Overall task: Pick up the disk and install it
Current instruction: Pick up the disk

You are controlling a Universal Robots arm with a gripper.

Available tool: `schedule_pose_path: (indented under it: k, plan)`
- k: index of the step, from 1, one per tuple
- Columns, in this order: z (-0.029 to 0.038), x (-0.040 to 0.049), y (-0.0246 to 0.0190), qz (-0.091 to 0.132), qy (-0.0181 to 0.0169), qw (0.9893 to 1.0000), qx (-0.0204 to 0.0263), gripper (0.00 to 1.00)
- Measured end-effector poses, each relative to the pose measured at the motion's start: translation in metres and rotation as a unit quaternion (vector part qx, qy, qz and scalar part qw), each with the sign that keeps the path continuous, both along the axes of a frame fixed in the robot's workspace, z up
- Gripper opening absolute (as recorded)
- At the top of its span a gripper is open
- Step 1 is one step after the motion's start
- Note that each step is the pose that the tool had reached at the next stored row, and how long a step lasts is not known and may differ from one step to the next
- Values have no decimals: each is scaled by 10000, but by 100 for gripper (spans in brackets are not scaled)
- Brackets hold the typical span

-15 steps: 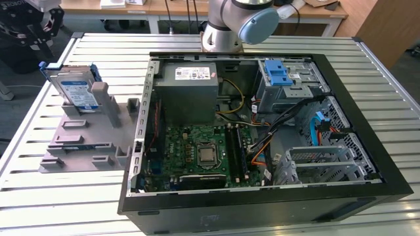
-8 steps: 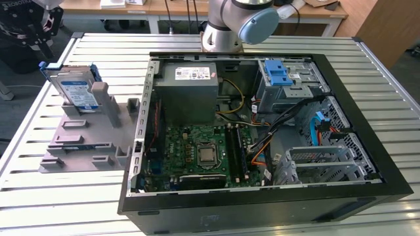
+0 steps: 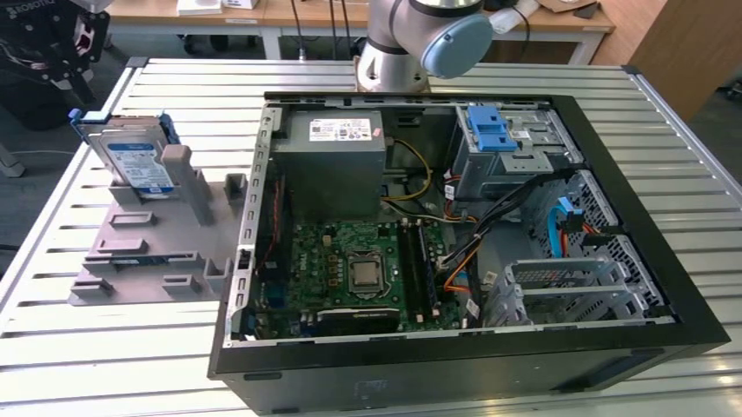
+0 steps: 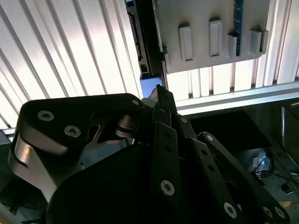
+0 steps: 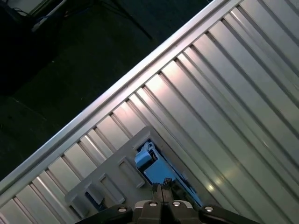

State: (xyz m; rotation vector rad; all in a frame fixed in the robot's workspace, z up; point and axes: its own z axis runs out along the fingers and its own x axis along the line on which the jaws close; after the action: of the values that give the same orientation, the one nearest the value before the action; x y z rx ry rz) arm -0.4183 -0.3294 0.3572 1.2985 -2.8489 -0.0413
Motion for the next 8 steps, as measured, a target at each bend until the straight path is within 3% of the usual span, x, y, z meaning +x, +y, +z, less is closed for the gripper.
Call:
schedule_pose_path:
  k: [3, 8]
  plan:
    - [-1, 0, 0, 260, -2, 9997, 0, 11]
    - [-2, 0, 0, 618, -12, 9981, 0, 11]
